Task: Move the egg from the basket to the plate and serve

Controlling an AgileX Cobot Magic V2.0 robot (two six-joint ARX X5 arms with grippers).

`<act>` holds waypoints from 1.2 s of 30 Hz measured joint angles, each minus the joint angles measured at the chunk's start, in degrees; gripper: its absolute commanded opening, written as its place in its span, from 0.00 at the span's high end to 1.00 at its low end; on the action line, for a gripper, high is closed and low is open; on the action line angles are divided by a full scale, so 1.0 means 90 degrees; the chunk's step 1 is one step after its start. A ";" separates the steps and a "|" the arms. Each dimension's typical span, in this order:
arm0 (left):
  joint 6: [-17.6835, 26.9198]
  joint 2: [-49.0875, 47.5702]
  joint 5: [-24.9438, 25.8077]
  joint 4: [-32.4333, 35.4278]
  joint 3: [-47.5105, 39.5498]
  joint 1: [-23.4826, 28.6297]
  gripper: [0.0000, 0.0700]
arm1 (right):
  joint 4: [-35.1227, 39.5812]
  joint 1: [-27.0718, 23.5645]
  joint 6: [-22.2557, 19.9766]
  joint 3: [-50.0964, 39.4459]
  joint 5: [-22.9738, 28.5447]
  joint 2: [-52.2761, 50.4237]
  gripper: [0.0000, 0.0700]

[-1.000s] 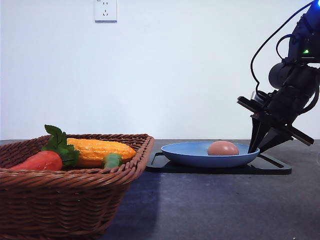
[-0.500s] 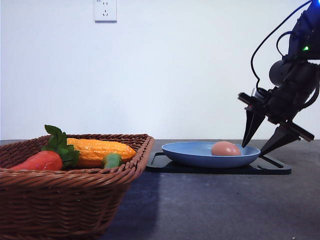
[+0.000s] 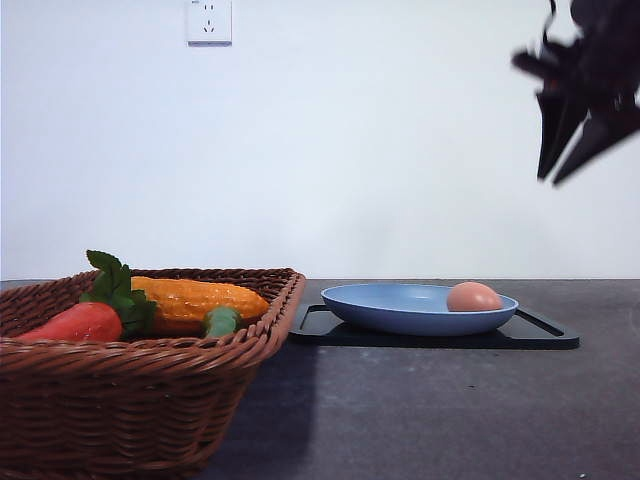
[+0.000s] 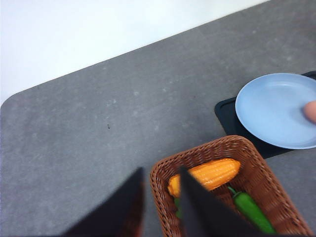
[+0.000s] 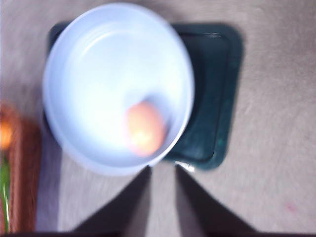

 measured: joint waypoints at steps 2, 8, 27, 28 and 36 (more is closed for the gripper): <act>0.0077 0.0179 0.0000 -0.0039 0.0000 0.0162 1.00 | 0.0028 0.0295 -0.0116 -0.0176 0.0318 -0.0480 1.00; 0.0219 0.0263 0.0428 -0.0041 -0.0128 0.0773 1.00 | 0.0593 0.1044 -0.0251 -0.1091 0.0962 -0.1993 1.00; 0.0173 -0.2091 0.1846 0.3684 -0.4390 0.1222 1.00 | 0.5257 0.3050 0.0205 -0.6204 0.2840 -0.5764 1.00; 0.0101 -0.2216 0.1851 0.3750 -0.4596 0.1222 1.00 | 0.5499 0.3111 0.0237 -0.6440 0.2868 -0.5837 1.00; -0.0525 -0.2767 0.2030 0.4213 -0.5308 0.1222 1.00 | 0.6469 0.3321 0.0453 -0.7338 0.2902 -0.5858 1.00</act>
